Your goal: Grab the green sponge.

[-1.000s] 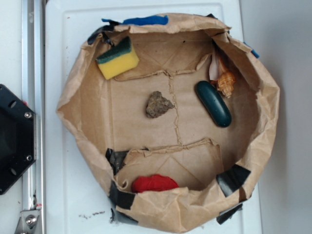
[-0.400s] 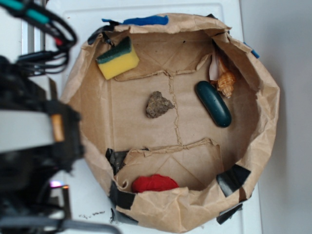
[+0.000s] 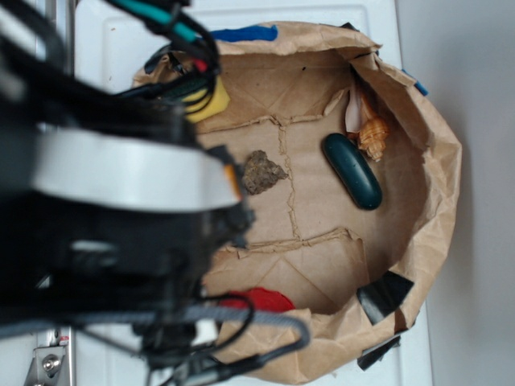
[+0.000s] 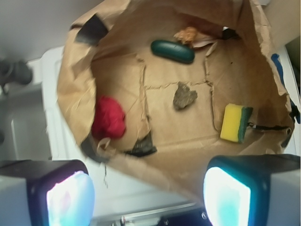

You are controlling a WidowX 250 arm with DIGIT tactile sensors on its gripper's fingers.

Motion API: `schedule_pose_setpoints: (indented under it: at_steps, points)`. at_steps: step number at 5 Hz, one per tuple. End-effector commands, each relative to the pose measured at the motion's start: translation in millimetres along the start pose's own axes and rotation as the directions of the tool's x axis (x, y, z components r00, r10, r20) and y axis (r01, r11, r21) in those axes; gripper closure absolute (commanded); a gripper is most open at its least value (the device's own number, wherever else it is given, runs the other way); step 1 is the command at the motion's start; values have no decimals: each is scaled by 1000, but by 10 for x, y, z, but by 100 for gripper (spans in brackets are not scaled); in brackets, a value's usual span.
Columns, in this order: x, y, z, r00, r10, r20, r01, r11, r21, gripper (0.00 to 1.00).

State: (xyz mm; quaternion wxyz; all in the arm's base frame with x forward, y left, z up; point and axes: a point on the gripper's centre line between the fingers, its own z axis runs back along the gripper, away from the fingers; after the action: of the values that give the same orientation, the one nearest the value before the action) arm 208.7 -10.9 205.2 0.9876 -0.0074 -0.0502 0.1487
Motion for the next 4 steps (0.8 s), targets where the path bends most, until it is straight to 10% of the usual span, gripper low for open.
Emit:
schedule_pose_setpoints:
  at_steps: [1,4]
  points:
    - [237,343,-233,978,207,20,-208,974,86,0]
    - [220,494,-377,957,290,-9,-288,954,84,0]
